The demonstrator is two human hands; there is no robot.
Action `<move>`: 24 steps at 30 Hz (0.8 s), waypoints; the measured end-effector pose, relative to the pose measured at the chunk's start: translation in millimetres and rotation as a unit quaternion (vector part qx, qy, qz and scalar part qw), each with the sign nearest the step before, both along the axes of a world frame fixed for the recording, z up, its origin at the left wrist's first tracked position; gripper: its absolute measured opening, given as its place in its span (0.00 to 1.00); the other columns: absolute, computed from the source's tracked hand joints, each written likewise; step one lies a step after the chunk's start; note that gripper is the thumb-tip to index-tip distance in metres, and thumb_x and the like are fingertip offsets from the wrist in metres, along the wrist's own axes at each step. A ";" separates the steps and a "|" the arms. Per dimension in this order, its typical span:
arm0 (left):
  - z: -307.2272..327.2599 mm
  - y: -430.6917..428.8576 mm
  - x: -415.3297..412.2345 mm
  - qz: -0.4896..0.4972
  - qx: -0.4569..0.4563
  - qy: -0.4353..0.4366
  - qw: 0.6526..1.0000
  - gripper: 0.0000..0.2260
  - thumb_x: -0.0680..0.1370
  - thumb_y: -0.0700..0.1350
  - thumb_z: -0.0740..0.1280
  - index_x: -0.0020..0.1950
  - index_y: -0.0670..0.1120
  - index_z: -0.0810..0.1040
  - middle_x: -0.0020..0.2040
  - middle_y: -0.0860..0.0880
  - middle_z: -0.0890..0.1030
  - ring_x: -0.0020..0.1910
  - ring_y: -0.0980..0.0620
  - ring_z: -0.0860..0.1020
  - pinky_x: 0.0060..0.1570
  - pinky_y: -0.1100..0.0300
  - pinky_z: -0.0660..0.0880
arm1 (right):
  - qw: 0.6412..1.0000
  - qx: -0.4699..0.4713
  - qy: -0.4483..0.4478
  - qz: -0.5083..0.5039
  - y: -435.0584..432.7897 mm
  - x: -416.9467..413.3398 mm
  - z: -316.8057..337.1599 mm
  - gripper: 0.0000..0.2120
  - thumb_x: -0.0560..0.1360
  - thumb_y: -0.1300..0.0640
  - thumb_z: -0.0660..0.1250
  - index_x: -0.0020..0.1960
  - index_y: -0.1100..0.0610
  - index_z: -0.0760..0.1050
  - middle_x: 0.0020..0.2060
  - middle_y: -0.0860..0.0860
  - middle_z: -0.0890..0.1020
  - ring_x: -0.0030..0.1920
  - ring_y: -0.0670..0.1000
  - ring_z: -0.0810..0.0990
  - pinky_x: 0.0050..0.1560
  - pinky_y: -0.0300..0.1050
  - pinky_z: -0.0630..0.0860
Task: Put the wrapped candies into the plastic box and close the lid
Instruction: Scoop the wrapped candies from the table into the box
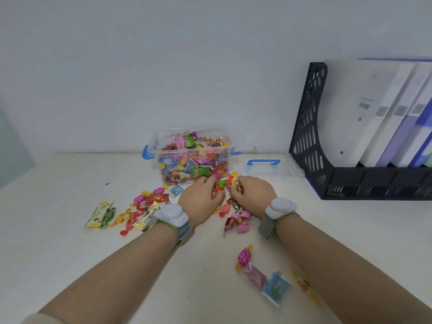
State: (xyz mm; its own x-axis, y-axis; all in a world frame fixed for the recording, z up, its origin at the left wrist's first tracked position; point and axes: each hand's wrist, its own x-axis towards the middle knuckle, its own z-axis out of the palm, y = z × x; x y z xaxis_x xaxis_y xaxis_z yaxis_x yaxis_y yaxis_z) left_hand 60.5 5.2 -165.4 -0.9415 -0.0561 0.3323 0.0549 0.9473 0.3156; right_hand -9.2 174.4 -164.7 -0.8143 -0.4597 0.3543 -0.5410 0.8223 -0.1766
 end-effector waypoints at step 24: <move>150.0 -72.6 -65.3 0.099 0.332 0.171 0.922 0.10 0.79 0.44 0.57 0.41 0.42 0.73 0.40 0.45 0.77 0.39 0.44 0.75 0.39 0.54 0.71 | 0.874 -0.484 -0.029 -0.004 -94.9 -40.4 144.6 0.22 0.74 0.50 0.62 0.25 0.52 0.58 0.17 0.47 0.64 0.22 0.46 0.62 0.29 0.43 0.59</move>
